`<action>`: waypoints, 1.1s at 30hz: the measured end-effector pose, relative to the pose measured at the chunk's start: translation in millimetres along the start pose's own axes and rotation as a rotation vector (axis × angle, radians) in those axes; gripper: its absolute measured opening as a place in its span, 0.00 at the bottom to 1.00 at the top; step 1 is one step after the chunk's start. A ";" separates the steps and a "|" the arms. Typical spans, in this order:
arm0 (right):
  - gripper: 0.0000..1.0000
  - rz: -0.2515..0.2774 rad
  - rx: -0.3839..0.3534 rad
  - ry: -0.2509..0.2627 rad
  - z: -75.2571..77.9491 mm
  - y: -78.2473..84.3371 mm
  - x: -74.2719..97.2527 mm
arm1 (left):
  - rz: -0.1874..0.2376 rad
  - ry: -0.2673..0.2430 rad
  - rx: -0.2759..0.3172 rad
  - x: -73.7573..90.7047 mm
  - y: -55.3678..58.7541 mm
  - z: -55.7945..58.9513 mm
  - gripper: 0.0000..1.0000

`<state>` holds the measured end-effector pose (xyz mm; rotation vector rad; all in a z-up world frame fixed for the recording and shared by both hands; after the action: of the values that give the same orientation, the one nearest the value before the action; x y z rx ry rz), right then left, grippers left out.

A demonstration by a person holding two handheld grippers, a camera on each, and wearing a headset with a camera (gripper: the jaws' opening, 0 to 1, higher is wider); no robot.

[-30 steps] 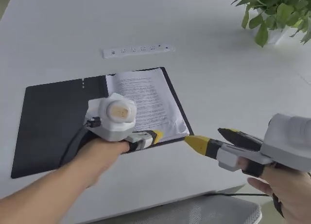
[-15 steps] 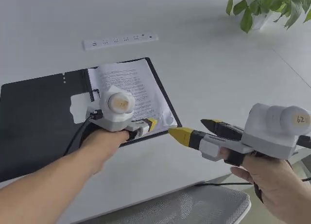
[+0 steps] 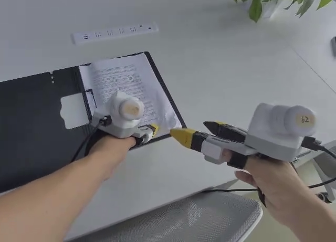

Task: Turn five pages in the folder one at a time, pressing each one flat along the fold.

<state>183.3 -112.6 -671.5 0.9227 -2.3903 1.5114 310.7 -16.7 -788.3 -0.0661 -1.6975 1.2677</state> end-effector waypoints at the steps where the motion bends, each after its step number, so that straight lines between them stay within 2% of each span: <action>1: 0.64 -0.002 -0.003 0.000 0.7 0.0 -1.6 | 0.007 -0.003 0.001 -0.5 0.8 -1.0 0.68; 9: 0.62 -0.002 -0.007 0.014 8.0 1.7 -18.1 | 0.071 -0.001 -0.002 -0.6 3.5 -2.3 0.67; 13: 0.60 -0.013 -0.004 0.018 11.2 4.2 -28.5 | 0.074 0.002 -0.002 -0.6 2.1 -1.9 0.65; 15: 0.59 -0.016 -0.006 0.014 11.4 4.5 -33.4 | 0.076 0.010 -0.008 -0.8 1.7 -0.2 0.58; 16: 0.59 -0.016 -0.005 0.014 11.7 4.1 -36.1 | 0.077 0.030 -0.031 -1.5 1.2 5.4 0.53; 19: 0.59 -0.026 -0.012 0.010 12.3 4.1 -41.1 | 0.080 0.034 -0.025 -1.6 2.1 11.1 0.42; 24: 0.58 -0.025 -0.014 0.014 15.0 3.9 -47.5 | 0.083 0.030 -0.023 -2.9 1.3 6.4 0.37; 29: 0.57 -0.041 -0.016 0.021 20.0 6.9 -57.8 | 0.075 0.004 -0.011 -3.3 1.3 -3.0 0.27; 33: 0.54 -0.053 -0.023 0.032 26.3 9.6 -69.6 | 0.072 0.003 -0.009 -3.3 1.4 -3.8 0.25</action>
<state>237.8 -103.9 -722.3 0.9424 -2.3369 1.4661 314.5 -15.2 -791.6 -0.1361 -1.7114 1.3123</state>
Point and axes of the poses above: the centre of the closed fingertips' face, and the gripper's own axes: x roughly backward along the fingers, z roughly to its right, y roughly out of its underside, the point moved 3 cm from there along x, roughly backward along the fingers, and after that the axes turned 4 degrees about y, right-handed, at the moved point
